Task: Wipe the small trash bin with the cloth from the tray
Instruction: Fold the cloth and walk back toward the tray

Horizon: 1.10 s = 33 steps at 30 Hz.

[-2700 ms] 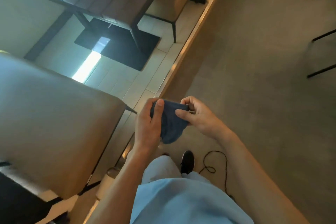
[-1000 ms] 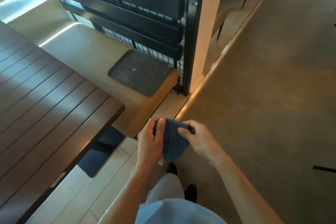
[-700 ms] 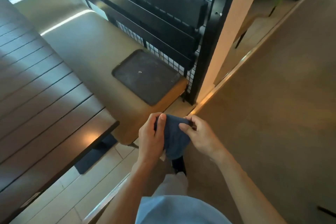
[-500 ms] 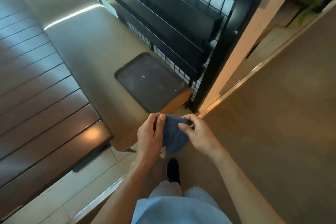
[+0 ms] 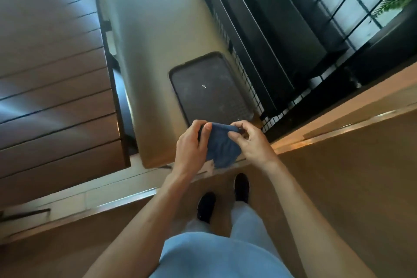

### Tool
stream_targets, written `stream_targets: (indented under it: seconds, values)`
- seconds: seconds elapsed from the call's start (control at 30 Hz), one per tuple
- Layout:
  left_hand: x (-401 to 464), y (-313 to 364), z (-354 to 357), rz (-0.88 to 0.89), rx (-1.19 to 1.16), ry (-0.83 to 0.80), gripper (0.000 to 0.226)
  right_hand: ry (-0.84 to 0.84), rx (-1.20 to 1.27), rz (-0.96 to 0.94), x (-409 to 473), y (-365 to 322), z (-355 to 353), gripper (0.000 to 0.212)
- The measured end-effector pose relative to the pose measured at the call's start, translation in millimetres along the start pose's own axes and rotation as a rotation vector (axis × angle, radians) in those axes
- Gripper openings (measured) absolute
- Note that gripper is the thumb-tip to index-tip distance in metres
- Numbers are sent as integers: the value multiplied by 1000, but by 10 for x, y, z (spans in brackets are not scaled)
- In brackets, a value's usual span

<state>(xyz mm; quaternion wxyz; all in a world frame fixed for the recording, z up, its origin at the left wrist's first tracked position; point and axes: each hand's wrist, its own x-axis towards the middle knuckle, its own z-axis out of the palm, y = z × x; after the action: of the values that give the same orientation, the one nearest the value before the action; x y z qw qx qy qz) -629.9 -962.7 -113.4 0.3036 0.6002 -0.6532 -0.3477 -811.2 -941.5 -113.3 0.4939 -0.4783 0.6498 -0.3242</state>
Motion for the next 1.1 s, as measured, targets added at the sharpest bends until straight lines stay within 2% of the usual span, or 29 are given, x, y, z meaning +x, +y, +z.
stream_targets:
  seconds: [0.13,0.4,0.8,1.1]
  values:
    - [193,30,249,-80,-5,73,24,-102,3,-12,402,67,-210,10]
    - [721,-83,680,-234,-52,136,27,-171,-22,1,1149,237,-375,18]
    - [1397,-1106,1147,-302,5,152,25,-200,-253,-72,2112,817,53,19]
    - [1828,-1784,1423,-361,66,83,25,-222,-379,20,2852,1333,377,19]
